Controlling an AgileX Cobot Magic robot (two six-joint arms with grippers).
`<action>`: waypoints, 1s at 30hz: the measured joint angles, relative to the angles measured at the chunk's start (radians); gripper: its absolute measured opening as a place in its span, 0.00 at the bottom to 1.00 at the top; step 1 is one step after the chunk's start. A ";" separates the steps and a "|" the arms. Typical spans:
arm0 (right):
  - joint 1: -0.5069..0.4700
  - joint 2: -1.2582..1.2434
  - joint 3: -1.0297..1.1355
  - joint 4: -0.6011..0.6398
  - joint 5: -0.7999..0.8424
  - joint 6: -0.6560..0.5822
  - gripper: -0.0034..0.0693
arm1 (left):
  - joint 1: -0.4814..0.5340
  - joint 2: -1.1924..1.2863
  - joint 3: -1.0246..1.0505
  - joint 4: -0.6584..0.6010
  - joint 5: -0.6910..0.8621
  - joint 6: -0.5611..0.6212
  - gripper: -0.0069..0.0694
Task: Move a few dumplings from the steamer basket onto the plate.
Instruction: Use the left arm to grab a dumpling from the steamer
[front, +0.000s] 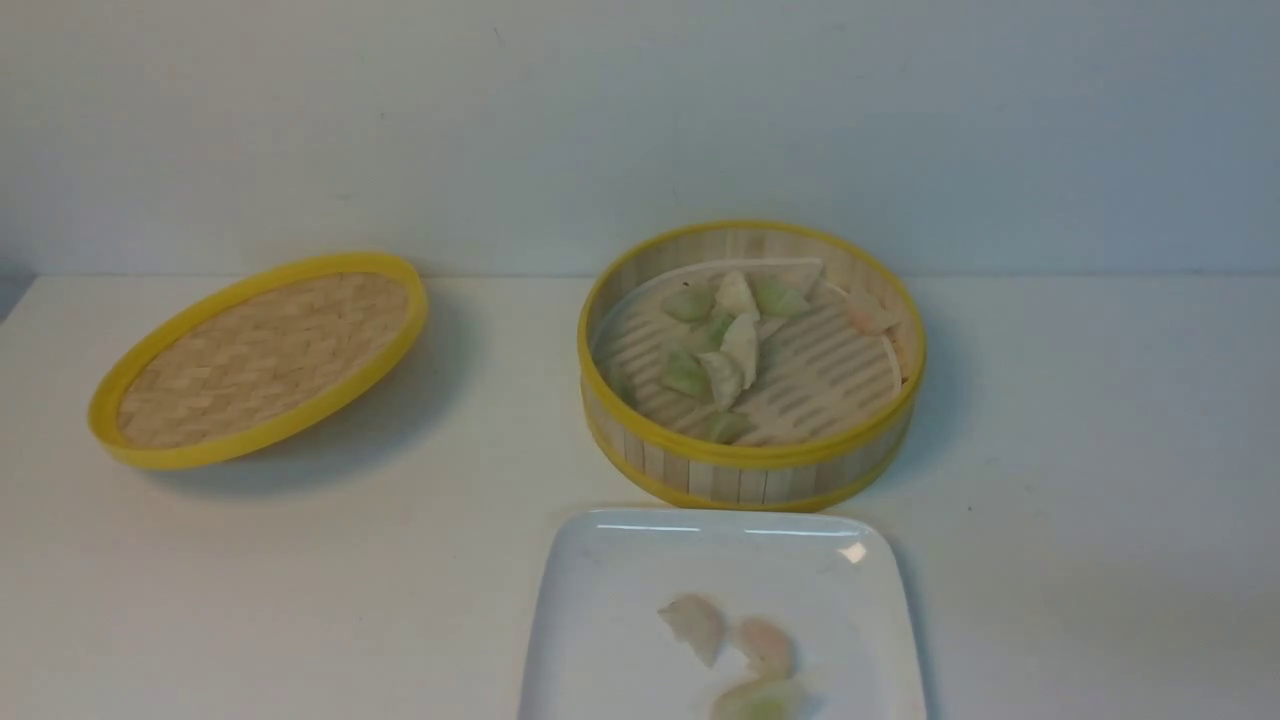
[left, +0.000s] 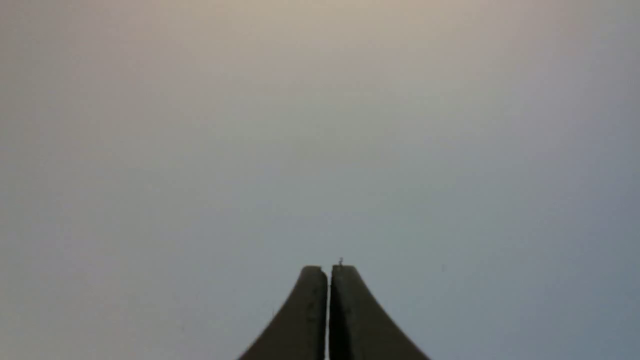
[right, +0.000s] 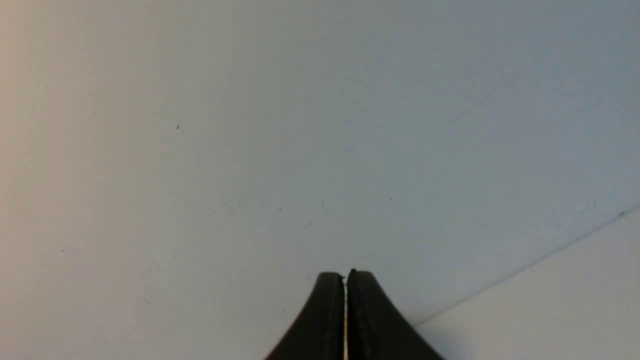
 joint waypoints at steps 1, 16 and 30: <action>0.000 0.000 0.000 0.005 -0.004 0.005 0.05 | 0.000 0.031 -0.034 0.012 0.045 0.000 0.08; 0.000 0.209 -0.457 0.014 0.553 -0.108 0.05 | 0.000 0.922 -0.590 -0.062 0.904 0.444 0.08; 0.000 0.782 -0.889 0.087 1.103 -0.537 0.05 | -0.242 1.424 -0.983 0.007 0.926 0.534 0.08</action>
